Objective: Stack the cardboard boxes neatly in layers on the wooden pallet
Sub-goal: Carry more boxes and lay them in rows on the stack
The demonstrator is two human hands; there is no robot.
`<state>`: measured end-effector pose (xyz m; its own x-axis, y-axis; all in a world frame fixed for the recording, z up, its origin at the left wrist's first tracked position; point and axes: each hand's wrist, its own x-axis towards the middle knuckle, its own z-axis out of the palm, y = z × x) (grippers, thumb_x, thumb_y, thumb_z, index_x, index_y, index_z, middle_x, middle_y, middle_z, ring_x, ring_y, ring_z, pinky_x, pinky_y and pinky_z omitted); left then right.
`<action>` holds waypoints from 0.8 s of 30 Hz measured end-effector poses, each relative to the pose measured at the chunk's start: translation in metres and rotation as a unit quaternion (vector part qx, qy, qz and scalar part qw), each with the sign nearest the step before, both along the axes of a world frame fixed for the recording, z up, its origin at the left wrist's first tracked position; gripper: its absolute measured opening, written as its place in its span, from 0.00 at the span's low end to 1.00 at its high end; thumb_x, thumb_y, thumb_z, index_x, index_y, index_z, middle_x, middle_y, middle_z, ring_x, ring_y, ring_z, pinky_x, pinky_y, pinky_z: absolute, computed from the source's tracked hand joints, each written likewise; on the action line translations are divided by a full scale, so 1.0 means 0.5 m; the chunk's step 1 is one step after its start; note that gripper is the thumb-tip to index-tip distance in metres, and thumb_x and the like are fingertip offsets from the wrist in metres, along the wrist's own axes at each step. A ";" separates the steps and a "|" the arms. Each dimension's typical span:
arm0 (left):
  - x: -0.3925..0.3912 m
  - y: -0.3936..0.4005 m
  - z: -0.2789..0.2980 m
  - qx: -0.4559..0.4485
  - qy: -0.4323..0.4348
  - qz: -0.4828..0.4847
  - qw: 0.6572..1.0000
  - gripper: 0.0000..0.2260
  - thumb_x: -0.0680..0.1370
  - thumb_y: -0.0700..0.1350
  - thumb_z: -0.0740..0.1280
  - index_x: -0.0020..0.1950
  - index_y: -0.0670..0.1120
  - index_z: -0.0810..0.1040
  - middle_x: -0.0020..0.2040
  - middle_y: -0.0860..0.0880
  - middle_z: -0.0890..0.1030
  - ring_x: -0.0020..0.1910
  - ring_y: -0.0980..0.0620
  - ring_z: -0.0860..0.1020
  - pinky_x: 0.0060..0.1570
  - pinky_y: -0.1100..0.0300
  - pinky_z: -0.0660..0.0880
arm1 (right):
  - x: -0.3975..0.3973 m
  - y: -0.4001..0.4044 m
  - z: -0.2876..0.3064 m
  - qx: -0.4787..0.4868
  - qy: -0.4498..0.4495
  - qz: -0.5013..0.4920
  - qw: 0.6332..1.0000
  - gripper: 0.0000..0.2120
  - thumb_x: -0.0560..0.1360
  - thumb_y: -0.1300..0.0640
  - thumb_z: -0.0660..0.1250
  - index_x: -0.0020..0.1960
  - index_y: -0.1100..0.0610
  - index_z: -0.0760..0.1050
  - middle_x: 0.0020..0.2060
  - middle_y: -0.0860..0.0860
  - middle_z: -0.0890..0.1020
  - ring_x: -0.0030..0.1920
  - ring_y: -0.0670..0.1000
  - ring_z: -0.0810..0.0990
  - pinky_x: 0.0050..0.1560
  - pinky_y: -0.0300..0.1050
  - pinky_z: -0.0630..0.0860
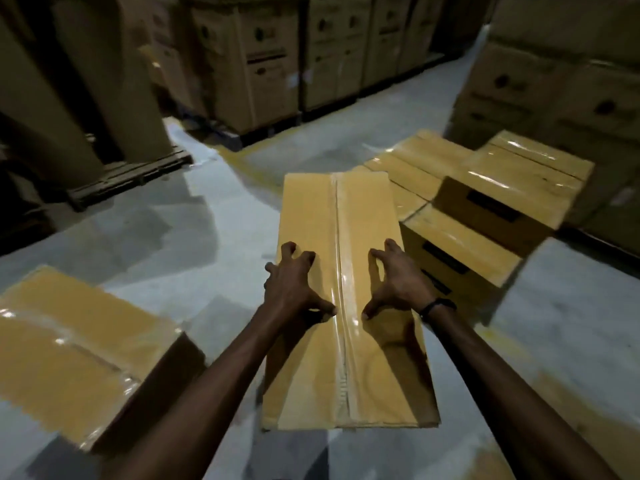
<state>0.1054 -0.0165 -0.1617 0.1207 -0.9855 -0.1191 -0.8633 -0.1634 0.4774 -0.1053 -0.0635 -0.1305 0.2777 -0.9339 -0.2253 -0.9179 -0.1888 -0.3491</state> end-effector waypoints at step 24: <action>-0.816 -0.430 -0.055 0.003 -0.006 -0.208 0.978 0.55 0.55 0.66 0.84 0.76 0.50 0.67 0.79 0.43 0.56 0.73 0.35 0.67 0.67 0.39 0.71 | -0.821 -0.265 -0.045 0.009 0.010 -0.169 0.985 0.59 0.54 0.46 0.88 0.78 0.58 0.64 0.82 0.59 0.53 0.79 0.62 0.58 0.75 0.59 0.64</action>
<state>-0.3026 -0.2313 -0.1890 -0.2889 -0.9491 -0.1255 -0.8612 0.2004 0.4670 -0.5160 -0.1959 -0.1531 -0.0539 -0.9681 -0.2446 -0.9342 0.1354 -0.3301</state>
